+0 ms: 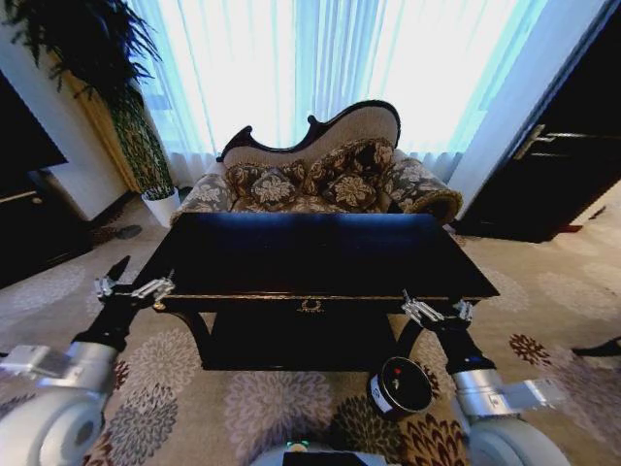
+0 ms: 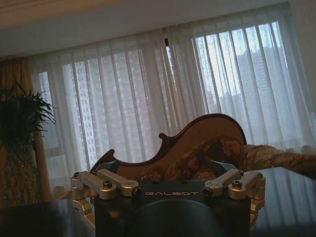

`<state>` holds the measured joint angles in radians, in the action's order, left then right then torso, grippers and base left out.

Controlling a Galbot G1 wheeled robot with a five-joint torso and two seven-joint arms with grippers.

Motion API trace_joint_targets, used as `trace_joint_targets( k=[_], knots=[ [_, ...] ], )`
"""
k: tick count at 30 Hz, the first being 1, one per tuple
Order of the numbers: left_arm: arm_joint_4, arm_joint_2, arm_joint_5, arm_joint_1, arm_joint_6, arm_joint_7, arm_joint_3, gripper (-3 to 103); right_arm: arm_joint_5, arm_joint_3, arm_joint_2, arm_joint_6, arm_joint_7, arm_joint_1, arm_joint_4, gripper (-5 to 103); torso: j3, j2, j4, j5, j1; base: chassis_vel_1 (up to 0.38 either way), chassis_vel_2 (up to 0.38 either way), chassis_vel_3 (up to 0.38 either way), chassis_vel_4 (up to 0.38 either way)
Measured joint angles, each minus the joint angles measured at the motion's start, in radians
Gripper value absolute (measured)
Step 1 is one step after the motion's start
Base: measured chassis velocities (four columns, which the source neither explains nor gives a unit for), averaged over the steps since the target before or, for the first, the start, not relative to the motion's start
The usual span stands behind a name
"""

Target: Move to the front of the table and place the trash on the table into the trash bin.

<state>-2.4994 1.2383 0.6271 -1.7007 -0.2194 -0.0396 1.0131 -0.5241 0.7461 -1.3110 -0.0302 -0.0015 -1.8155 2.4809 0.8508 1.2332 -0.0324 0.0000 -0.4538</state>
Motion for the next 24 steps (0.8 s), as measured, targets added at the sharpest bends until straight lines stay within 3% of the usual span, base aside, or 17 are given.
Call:
trace_joint_targets(
  k=[3,9,19,24],
  knots=[
    [0.000,0.002,-0.014,-0.003,-0.007,0.019,-0.031,100,0.004,-0.019,0.000,0.001,0.000,0.009,-0.015,100,0.000,0.000,-0.0003,-0.0001,0.000,0.000,0.000,0.000,0.000],
    [0.000,0.010,0.035,0.000,-0.040,0.040,-0.026,100,0.005,-0.030,0.007,0.001,0.000,0.016,-0.023,100,0.000,0.000,-0.0001,-0.0002,0.000,0.000,0.000,0.000,0.000],
    [-0.005,-0.062,0.169,0.032,-0.127,0.084,0.030,100,0.005,-0.023,0.011,-0.001,-0.009,0.024,-0.023,100,0.000,0.000,0.0000,-0.0003,-0.001,0.027,-0.034,-0.032,0.031],
    [-0.004,-0.095,0.140,0.046,-0.131,0.073,0.022,100,-0.001,-0.001,0.011,-0.005,-0.018,0.020,-0.020,100,0.000,0.000,-0.0002,-0.0003,-0.001,0.165,-0.159,-0.176,0.154]
  ],
)
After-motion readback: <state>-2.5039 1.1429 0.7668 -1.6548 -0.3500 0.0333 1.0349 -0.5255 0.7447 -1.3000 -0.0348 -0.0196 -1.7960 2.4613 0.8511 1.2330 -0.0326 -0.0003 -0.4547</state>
